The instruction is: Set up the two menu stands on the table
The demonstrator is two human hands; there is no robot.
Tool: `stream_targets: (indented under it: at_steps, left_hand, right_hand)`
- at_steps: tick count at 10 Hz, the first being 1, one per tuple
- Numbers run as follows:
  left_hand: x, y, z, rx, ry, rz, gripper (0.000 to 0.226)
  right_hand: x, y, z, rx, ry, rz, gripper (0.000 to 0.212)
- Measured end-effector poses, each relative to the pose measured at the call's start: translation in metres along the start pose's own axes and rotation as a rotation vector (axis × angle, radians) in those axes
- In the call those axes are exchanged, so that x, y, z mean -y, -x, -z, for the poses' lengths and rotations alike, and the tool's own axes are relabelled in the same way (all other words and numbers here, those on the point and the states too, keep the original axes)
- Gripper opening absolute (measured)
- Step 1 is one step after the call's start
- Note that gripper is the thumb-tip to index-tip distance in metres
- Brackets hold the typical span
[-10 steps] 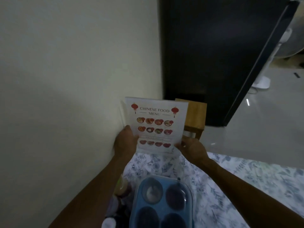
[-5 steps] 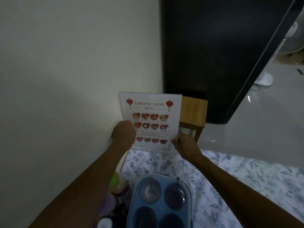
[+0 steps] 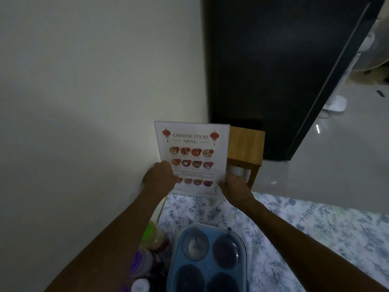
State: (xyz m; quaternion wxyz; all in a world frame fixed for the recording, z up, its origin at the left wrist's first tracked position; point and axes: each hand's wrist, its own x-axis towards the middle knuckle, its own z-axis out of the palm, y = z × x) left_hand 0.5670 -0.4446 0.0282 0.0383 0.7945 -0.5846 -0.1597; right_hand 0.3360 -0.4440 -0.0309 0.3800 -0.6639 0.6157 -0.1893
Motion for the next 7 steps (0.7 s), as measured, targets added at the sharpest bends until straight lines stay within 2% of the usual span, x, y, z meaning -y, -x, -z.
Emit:
stream_targets:
  at_steps: [1, 4, 6, 7]
  left_hand:
    - [0.001, 0.007, -0.003, 0.021, -0.064, -0.006, 0.051]
    - [-0.006, 0.048, -0.001, -0.049, -0.130, -0.042, 0.041]
    - [-0.035, 0.085, 0.023, -0.102, -0.051, -0.111, 0.042]
    - [-0.061, 0.115, 0.036, -0.138, -0.067, -0.157, 0.044]
  right_hand:
    - [0.000, 0.003, -0.001, -0.007, -0.003, -0.003, 0.040]
    - [-0.011, 0.015, 0.017, -0.033, 0.017, 0.020, 0.039]
    - [0.017, 0.071, 0.074, -0.140, 0.080, 0.008, 0.041]
    - [0.012, 0.097, 0.103, -0.142, 0.112, 0.008, 0.047]
